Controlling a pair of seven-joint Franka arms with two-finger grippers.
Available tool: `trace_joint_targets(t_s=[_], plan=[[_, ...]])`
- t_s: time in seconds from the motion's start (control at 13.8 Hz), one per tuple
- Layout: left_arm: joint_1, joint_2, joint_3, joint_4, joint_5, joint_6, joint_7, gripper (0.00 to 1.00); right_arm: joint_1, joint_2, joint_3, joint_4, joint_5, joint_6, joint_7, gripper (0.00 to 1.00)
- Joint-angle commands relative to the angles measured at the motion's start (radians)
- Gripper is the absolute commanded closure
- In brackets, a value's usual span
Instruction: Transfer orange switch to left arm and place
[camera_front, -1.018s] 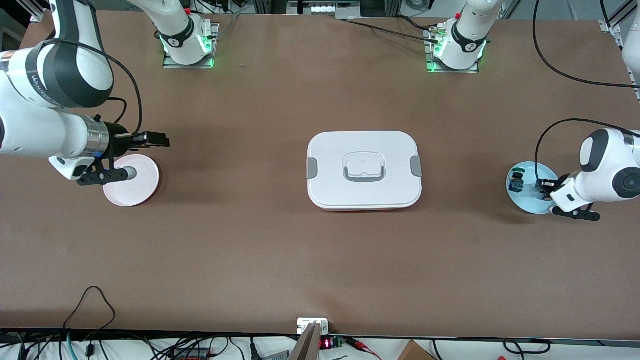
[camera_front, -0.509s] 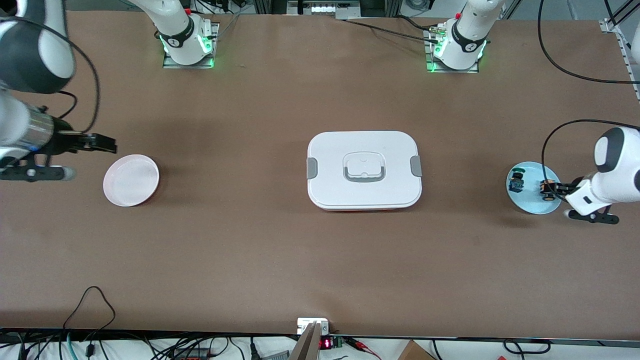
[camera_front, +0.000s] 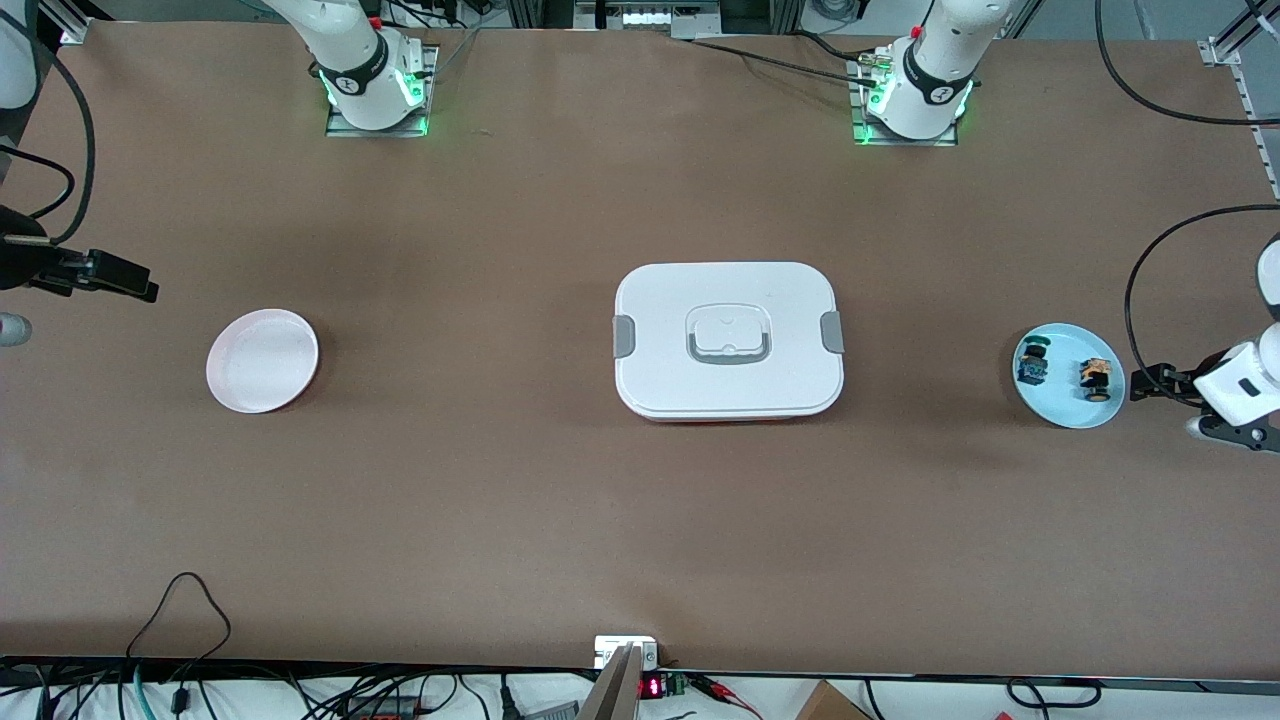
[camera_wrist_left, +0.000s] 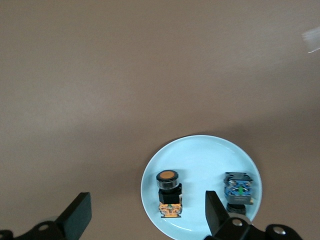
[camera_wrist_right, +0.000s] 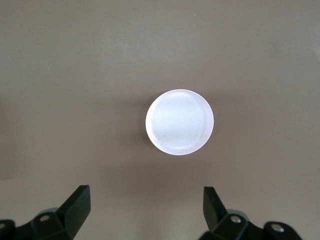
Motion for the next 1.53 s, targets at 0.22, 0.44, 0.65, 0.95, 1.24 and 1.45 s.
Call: trace_joint_targets(t_s=[0.22,0.44,0.65,0.95,1.24,1.45], plan=[[-0.027,-0.1,-0.133,0.049,-0.055,-0.176,0.049,0.0,-0.006,-0.168,0.028,-0.244,-0.026,0.172,0.016,0.0],[-0.088,-0.207,-0.115,0.102,-0.168,-0.275,0.052,0.0,-0.003,-0.169,0.03,-0.227,-0.008,0.102,0.007,0.0],[-0.196,-0.305,0.009,0.151,-0.304,-0.365,0.054,0.0,0.0,-0.168,0.032,-0.213,-0.006,0.085,0.007,0.0],[-0.426,-0.468,0.322,0.142,-0.486,-0.414,0.055,0.0,-0.001,-0.162,0.03,-0.204,-0.006,0.087,0.005,0.0],[-0.663,-0.537,0.639,0.121,-0.639,-0.441,0.046,0.0,-0.003,-0.149,0.03,-0.177,-0.004,0.085,0.011,0.0],[-0.86,-0.596,0.887,0.048,-0.75,-0.431,0.022,0.0,-0.001,-0.148,0.03,-0.167,-0.007,0.085,-0.001,0.0]])
